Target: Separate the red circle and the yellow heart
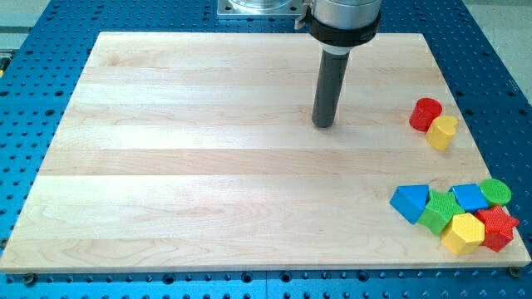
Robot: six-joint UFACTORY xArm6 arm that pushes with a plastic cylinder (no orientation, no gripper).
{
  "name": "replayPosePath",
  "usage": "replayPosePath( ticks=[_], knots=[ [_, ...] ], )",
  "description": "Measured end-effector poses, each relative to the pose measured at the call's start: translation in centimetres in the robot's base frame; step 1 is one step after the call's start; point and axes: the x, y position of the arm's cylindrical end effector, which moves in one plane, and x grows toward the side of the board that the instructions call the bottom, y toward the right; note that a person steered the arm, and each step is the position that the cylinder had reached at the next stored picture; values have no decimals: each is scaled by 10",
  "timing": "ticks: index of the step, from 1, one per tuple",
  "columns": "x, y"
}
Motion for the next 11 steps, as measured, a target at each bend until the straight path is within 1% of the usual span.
replayPosePath(
  ticks=[1,2,3,4,5,6,7,8,9,10,11],
  knots=[
    [0,0],
    [-10,21],
    [-77,86],
    [-124,161],
    [-111,219],
    [-62,256],
    [14,251],
    [76,223],
    [87,188],
    [48,162],
    [1,158]
  ],
)
